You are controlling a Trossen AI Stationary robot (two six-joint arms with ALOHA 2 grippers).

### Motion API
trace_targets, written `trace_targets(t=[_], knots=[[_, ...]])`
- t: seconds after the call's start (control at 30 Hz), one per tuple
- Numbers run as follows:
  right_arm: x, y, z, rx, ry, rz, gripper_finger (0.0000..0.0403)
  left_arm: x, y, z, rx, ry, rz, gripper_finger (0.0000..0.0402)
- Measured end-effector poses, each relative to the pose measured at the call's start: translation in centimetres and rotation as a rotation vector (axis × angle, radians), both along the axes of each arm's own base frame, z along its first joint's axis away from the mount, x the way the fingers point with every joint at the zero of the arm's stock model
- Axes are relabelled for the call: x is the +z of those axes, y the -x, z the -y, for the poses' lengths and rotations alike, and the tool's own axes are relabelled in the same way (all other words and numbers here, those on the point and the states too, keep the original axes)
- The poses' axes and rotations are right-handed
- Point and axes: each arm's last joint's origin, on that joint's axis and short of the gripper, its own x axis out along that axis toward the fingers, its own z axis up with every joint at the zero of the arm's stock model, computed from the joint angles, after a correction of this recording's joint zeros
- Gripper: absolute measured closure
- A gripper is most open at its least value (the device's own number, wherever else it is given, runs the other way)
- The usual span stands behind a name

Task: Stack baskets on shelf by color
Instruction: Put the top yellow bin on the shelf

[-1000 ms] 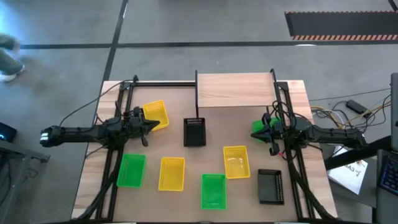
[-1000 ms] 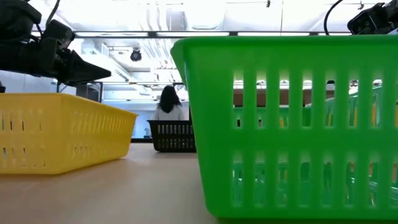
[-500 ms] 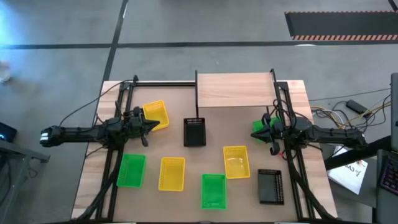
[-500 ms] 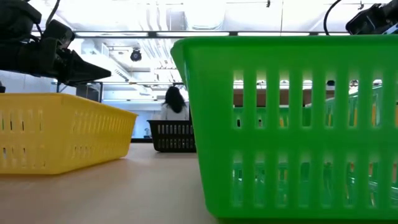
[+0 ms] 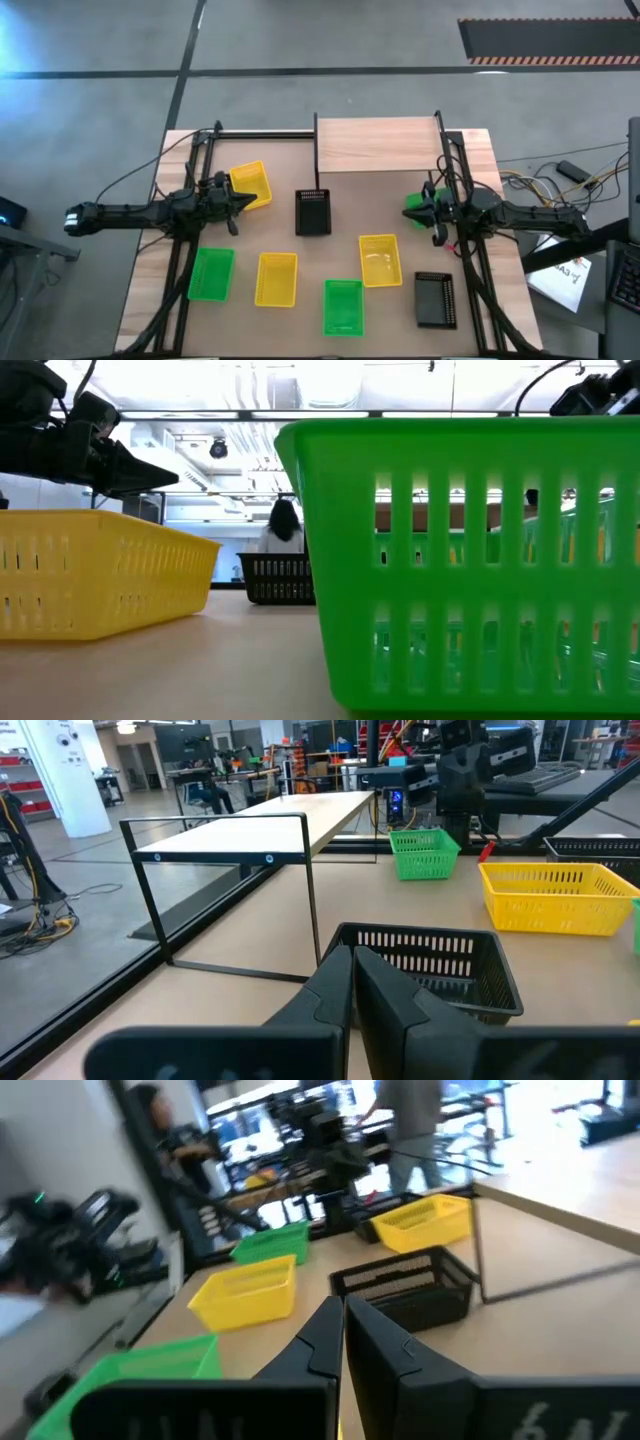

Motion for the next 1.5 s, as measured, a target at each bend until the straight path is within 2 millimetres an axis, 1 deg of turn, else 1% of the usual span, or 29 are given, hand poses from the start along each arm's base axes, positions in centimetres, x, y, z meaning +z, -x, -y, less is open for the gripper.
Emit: trace_targets(t=[0.13, 0.23, 0.3, 0.47, 0.5, 0.57, 0.6, 0.73, 0.87, 0.97, 1.07, 1.17, 1.27, 1.4, 1.5], knots=[[0.0, 0.0, 0.2, -0.069, -0.038, 0.000, 0.0394, 0.1, 0.0, 0.0, 0.000, 0.000, 0.005, 0.0402], [-0.1, 0.0, 0.3, -0.109, -0.067, -0.005, 0.0394, 0.6, 0.0, 0.0, 0.000, -0.004, 0.062, 0.0402], [-0.1, -0.1, 0.4, -0.132, -0.098, -0.009, 0.0394, 1.4, -0.1, 0.0, 0.000, 0.021, 0.153, 0.0402], [-0.3, -0.2, 0.5, -0.181, -0.139, -0.033, 0.0394, 4.2, 0.4, 0.0, -0.007, 0.177, 0.514, 0.0402], [-0.4, -0.3, 0.6, -0.201, -0.151, -0.038, 0.0394, 4.6, 0.5, 0.0, -0.006, 0.204, 0.552, 0.0402], [-0.5, -0.3, 0.7, -0.243, -0.188, -0.044, 0.0394, 5.0, 0.2, -0.1, -0.002, 0.229, 0.536, 0.0402], [-0.5, -0.4, 0.7, -0.256, -0.198, -0.044, 0.0394, 5.6, 0.1, -0.1, -0.001, 0.230, 0.521, 0.0402], [-0.8, -0.5, 0.8, -0.283, -0.231, -0.064, 0.0394, 7.6, -1.1, -0.2, 0.027, 0.252, 0.369, 0.0402], [-0.8, -0.6, 0.8, -0.286, -0.266, -0.067, 0.0394, 9.7, -2.2, -0.4, 0.122, 0.331, 0.184, 0.0402], [-0.6, -0.6, 0.8, -0.288, -0.285, -0.070, 0.0394, 10.5, -3.2, -0.5, 0.193, 0.348, -0.038, 0.0402], [0.3, -0.6, 0.8, -0.284, -0.279, -0.038, 0.0394, 11.1, -4.2, -0.7, 0.249, 0.358, -0.231, 0.0402], [1.0, -0.5, 0.8, -0.281, -0.253, -0.025, 0.0394, 10.6, -5.1, -0.9, 0.292, 0.359, -0.439, 0.0401], [2.0, -0.5, 0.8, -0.277, -0.207, -0.003, 0.0394, 9.3, -6.1, -1.2, 0.327, 0.402, -0.629, 0.0392], [3.8, -0.6, 0.8, -0.273, -0.136, 0.016, 0.0394, 7.0, -7.5, -1.7, 0.362, 0.471, -0.815, 0.0352], [5.1, -0.9, 0.9, -0.273, -0.077, 0.021, 0.0394, 6.2, -8.6, -2.1, 0.368, 0.481, -0.866, 0.0309]])
